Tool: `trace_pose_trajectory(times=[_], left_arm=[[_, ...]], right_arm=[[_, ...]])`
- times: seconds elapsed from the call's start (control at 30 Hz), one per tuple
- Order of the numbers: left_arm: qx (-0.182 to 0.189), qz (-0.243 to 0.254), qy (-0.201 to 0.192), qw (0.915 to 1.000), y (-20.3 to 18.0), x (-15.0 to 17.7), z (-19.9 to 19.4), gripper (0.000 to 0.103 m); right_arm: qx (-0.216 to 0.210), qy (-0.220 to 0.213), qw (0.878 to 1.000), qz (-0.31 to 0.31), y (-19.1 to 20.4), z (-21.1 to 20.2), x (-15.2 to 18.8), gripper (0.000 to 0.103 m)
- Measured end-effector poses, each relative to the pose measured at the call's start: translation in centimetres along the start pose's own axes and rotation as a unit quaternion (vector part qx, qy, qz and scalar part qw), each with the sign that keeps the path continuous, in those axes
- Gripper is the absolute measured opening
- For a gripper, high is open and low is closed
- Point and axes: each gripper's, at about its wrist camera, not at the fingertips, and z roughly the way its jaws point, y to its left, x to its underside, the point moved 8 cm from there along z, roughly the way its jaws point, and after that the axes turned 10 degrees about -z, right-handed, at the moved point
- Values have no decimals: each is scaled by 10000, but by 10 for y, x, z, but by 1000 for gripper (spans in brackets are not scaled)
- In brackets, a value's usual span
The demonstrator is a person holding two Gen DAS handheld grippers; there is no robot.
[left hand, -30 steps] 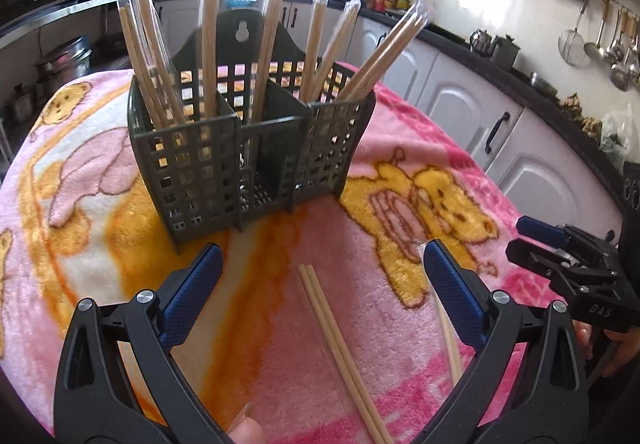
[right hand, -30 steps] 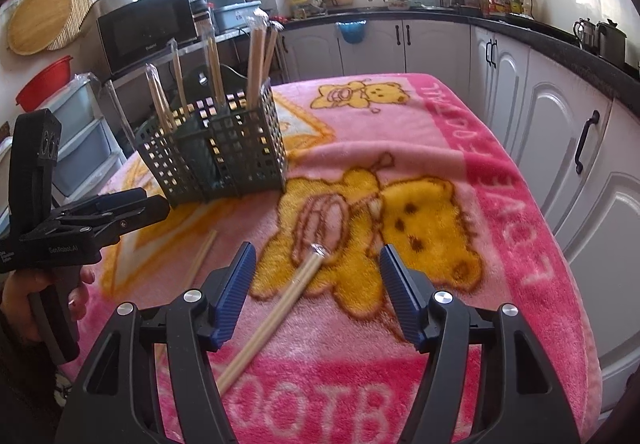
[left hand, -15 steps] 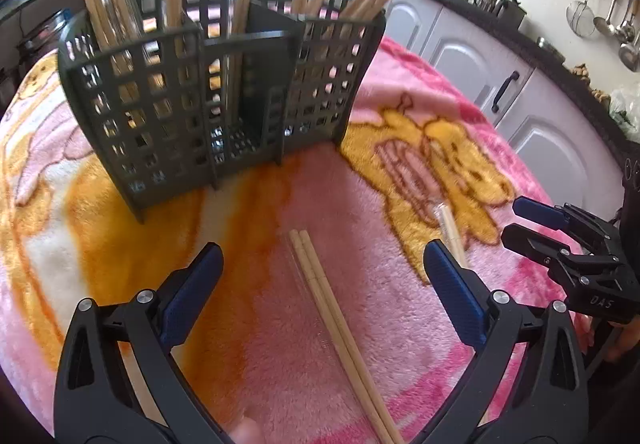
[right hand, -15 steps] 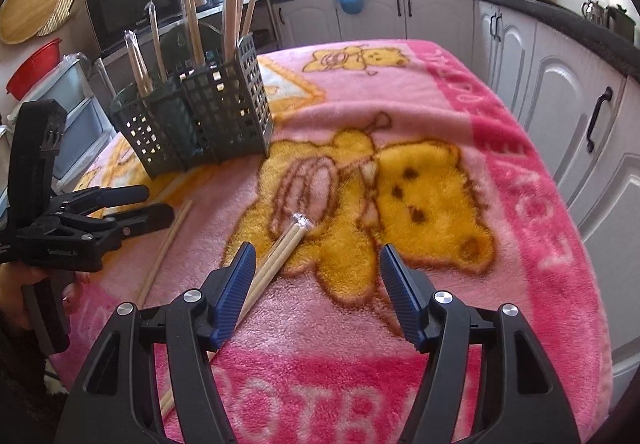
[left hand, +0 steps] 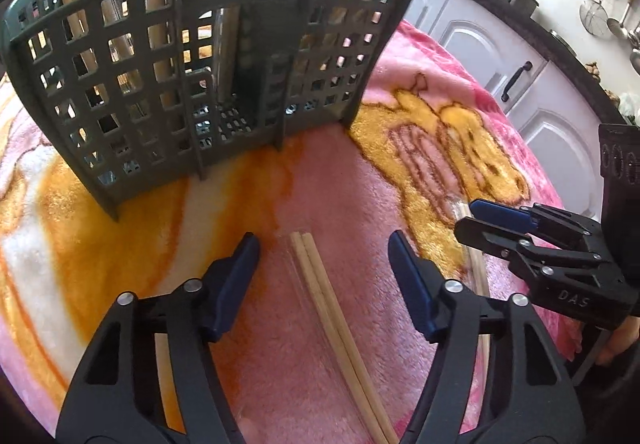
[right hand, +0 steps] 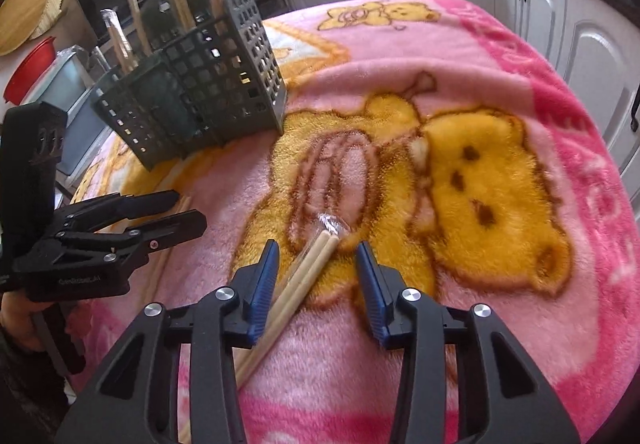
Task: Organize utensils
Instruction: 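Close the left tool on one chopstick pair while the right tool grasps the other, then lift both held chopstick pairs upright and carry them above the caddy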
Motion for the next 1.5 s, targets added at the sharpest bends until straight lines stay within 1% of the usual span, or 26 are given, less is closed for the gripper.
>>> trace_pose_trajectory(times=[0.07,0.13,0.17,0.23,0.3,0.4,0.5,0.53,0.63,0.77,0.87,1.13,1.23,1.4,1.5], left_arm=[[-126,51,7,9999,1,-2,1,49],[-226,87,29,9997,1,-3,2,41],[-265,92,33,9996,2,-5,3,39],[-342,113,32,9993,4,-6,4,29],[-384,120,22,9992,7,-9,4,24],[-388,154,28,9991,11,-11,4,18],[-344,143,34,9993,15,-12,3,14],[-350,139,19,9993,16,-13,2,12],[-279,88,11,9996,19,-14,0,10],[-146,63,0,9999,22,-14,-8,9],[-54,52,-95,9999,24,-18,-20,9],[177,101,-513,9985,20,-34,-68,8],[278,126,-685,9972,16,-40,-88,8],[427,155,-1058,9933,4,-56,-122,8],[489,167,-1248,9908,0,-63,-139,7]], right_arm=[[-4,59,10000,-19,0,3,-4,32],[-8,112,9999,30,-2,6,-6,24],[-17,128,9999,51,-3,8,-8,23],[1,149,9999,43,-4,9,-9,20],[18,165,9999,-8,-3,10,-10,19],[56,189,9998,-91,-2,13,-12,18],[77,196,9997,-139,-1,15,-14,16],[86,197,9997,-145,-1,15,-15,14],[58,183,9997,-165,0,15,-18,12],[-69,18,9998,-181,5,7,-29,11],[-157,-144,9994,-288,14,-4,-36,11],[-274,-697,9940,-802,49,-46,-61,11],[-339,-898,9913,-897,58,-62,-68,11],[-403,-1270,9857,-1029,71,-89,-84,11],[-371,-1459,9824,-1102,78,-102,-91,11]])
